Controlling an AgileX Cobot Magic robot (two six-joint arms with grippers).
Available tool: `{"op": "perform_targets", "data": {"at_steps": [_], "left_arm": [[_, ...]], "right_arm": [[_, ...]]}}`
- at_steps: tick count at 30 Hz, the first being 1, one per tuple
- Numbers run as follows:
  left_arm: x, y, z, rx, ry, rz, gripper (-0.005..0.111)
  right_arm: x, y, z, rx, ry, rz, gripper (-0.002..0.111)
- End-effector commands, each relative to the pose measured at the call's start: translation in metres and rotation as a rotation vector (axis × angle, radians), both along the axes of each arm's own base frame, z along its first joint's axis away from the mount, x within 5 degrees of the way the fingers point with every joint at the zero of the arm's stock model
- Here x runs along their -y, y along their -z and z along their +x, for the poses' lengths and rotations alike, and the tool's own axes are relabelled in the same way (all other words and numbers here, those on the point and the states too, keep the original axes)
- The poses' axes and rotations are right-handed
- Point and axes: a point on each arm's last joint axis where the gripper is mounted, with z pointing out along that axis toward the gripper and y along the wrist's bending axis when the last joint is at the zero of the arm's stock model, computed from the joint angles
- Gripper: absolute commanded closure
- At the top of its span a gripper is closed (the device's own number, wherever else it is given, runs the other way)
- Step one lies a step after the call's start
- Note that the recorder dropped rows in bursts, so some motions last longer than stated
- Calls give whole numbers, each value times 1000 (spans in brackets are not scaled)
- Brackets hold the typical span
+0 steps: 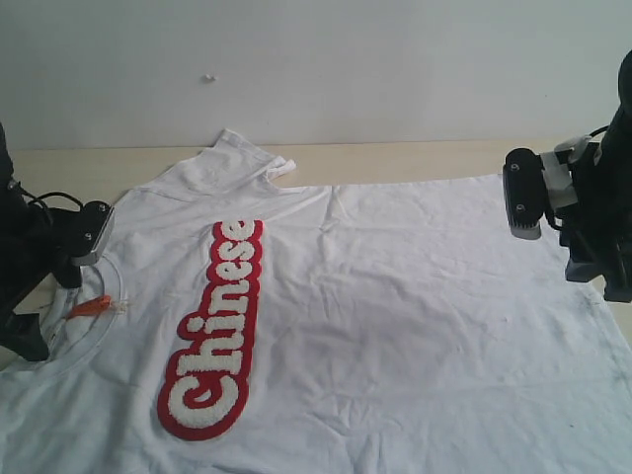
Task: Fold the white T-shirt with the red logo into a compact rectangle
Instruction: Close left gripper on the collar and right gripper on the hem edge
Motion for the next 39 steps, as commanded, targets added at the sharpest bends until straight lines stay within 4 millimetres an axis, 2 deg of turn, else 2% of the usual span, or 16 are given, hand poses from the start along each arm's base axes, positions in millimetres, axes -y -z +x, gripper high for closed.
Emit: {"op": "perform_targets", "data": {"at_steps": [1, 5, 9, 12, 14, 17, 18, 31, 36, 39], "left_arm": [[-1, 0, -1, -3, -12, -1, 2], [-1, 0, -1, -3, -12, -1, 2], [-1, 0, -1, -4, -14, -1, 2], [-1, 0, -1, -8, -17, -1, 2], [-1, 0, -1, -11, -17, 0, 2], [-1, 0, -2, -18, -16, 0, 2], [-1, 0, -2, -20, -16, 0, 2], [-1, 0, -3, -34, -15, 0, 2], [-1, 0, -6, -59, -17, -1, 2], [-1, 0, -6, -66, -33, 0, 2]], "right_arm": [[-4, 0, 2, 31, 22, 44, 64], [-8, -1, 4, 68, 118, 118, 64], [-8, 0, 5, 70, 127, 116, 64], [-6, 0, 5, 70, 107, 86, 57], [-5, 0, 5, 73, 98, 74, 42], [-3, -1, 5, 75, 82, 52, 9], [-3, -1, 5, 75, 75, 44, 3], [5, 1, -3, -38, -98, -37, 3], [25, 3, 5, 50, -92, -29, 3], [40, 15, 8, 42, -47, -14, 3]]}}
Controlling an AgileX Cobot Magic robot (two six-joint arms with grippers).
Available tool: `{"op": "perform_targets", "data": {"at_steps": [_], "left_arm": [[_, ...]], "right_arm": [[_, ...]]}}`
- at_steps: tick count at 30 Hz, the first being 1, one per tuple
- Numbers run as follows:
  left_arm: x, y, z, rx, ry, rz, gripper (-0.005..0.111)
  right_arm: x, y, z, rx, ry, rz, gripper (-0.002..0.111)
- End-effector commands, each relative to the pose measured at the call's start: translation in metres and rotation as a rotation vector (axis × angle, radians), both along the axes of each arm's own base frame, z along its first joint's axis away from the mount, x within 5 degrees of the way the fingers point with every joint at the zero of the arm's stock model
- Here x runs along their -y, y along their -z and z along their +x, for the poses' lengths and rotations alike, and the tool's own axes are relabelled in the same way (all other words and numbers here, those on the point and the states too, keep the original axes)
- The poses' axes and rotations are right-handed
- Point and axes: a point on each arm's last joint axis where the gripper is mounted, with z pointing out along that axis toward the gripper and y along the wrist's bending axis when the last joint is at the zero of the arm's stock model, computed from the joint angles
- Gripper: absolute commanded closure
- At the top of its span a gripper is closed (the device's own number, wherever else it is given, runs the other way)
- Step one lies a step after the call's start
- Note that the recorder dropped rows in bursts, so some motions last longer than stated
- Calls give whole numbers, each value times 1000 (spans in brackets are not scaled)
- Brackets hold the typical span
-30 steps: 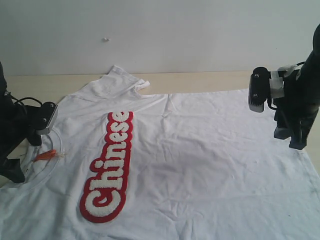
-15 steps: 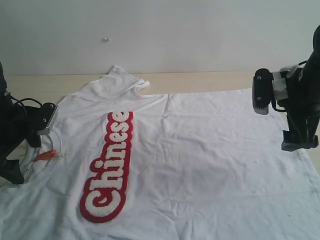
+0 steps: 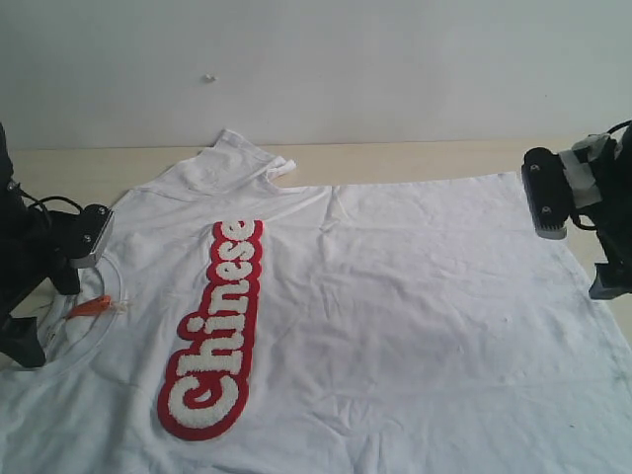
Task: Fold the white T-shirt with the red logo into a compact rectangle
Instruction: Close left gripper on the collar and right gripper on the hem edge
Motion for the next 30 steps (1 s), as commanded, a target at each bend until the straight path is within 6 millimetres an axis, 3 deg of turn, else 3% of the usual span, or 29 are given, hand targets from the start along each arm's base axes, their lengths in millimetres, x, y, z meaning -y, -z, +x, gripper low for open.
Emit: {"op": "perform_targets", "data": {"at_steps": [1, 5, 13, 21, 30], "left_arm": [[-1, -1, -3, -24, -24, -1, 2], [-1, -1, -3, -24, -24, -1, 2], [-1, -1, -3, -24, -24, -1, 2], [-1, -1, -3, -24, -24, -1, 2], [-1, -1, -3, -22, -24, -1, 2]], "right_arm": [[20, 18, 4, -7, 37, 11, 3], [24, 28, 9, -45, 34, 10, 3], [28, 14, 36, -97, 48, 33, 3], [45, 36, 47, -166, 51, 88, 3], [46, 52, 56, -138, -30, 68, 3]]}}
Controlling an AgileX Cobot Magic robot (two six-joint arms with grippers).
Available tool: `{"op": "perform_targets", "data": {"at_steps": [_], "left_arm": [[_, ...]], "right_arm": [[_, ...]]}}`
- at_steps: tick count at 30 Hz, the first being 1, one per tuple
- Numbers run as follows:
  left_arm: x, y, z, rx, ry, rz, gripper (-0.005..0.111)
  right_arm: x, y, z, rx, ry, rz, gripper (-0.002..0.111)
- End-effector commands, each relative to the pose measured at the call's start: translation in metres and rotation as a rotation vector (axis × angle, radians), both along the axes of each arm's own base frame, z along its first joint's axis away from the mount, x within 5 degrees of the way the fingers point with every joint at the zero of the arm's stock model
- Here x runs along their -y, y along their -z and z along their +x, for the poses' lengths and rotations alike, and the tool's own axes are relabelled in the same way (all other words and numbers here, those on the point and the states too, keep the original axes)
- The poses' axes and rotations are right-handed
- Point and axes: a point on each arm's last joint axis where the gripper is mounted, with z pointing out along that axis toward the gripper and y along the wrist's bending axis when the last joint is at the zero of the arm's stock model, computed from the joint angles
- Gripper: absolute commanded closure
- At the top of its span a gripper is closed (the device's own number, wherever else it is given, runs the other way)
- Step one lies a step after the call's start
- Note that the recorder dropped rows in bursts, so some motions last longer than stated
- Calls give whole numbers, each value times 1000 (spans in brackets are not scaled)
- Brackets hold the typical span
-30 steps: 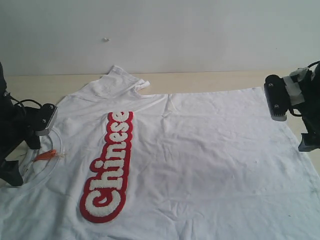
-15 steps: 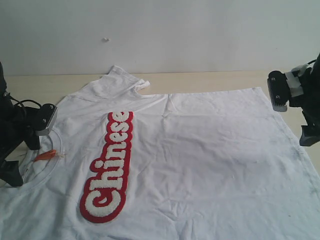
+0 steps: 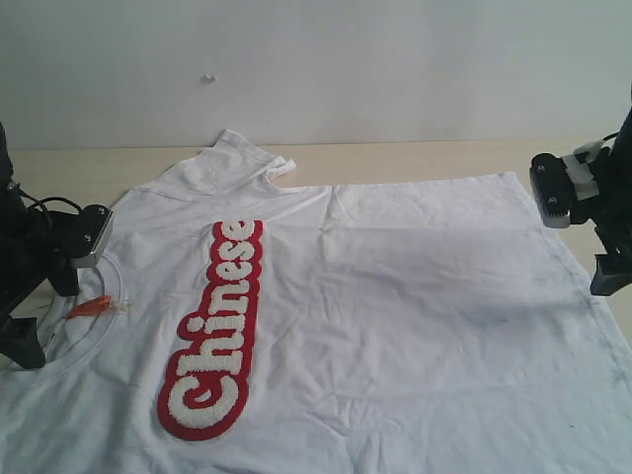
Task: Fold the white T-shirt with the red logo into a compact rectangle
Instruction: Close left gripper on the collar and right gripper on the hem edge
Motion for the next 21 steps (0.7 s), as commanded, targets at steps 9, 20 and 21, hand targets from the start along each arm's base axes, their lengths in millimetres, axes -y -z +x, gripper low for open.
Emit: {"op": "perform_targets", "data": {"at_steps": [9, 20, 21], "left_arm": [[-1, -1, -2, -13, -14, -2, 2], [-1, -1, -1, -3, -14, -2, 2], [-1, -1, -1, -3, -14, -2, 2]], "right_arm": [[-4, 28, -9, -180, -76, 64, 3], [-1, 17, 3, -62, -68, 37, 3], [0, 23, 3, -76, -41, 31, 3]]}}
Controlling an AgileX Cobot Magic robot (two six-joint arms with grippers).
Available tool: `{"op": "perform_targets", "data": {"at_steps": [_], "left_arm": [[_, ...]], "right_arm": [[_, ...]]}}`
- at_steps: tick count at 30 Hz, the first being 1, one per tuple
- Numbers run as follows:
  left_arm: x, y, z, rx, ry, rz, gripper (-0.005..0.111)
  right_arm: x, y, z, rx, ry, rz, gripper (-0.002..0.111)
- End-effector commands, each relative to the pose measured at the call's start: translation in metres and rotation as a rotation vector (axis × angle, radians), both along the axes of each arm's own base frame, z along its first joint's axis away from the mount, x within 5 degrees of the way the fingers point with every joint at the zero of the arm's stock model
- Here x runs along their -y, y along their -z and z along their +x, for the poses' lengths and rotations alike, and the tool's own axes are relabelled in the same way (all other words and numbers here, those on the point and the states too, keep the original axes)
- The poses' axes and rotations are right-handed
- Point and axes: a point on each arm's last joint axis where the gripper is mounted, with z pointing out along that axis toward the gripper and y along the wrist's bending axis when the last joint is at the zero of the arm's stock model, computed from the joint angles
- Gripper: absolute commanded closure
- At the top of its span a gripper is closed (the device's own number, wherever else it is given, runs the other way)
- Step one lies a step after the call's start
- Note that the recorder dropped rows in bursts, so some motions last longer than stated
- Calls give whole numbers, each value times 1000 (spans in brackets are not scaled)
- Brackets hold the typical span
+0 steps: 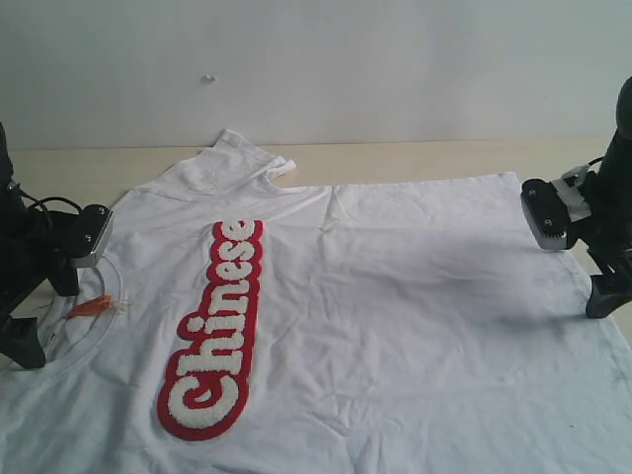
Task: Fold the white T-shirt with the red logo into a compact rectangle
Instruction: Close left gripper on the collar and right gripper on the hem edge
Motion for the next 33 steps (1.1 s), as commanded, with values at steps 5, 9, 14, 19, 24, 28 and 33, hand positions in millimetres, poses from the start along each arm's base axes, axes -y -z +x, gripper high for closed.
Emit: {"op": "perform_targets", "data": {"at_steps": [5, 9, 14, 19, 24, 28, 33], "left_arm": [[-1, -1, -1, -3, -10, -2, 2], [-1, -1, -1, -3, -10, -2, 2], [-1, -1, -1, -6, -10, -2, 2], [-1, -1, -1, -2, -10, -2, 2], [-1, -1, -1, -2, -10, -2, 2], [-1, -1, -1, -2, -10, -2, 2], [-1, -1, -1, -2, -10, -2, 2]], "right_arm": [[5, 9, 2, -20, 16, -41, 3], [5, 10, 2, -21, 12, -35, 3], [5, 10, 2, -18, 12, -35, 3], [5, 10, 2, -19, 16, -35, 3], [5, 10, 2, -19, 16, -35, 3], [5, 10, 2, -19, 16, -35, 3], [5, 10, 2, -19, 15, -35, 3]]}}
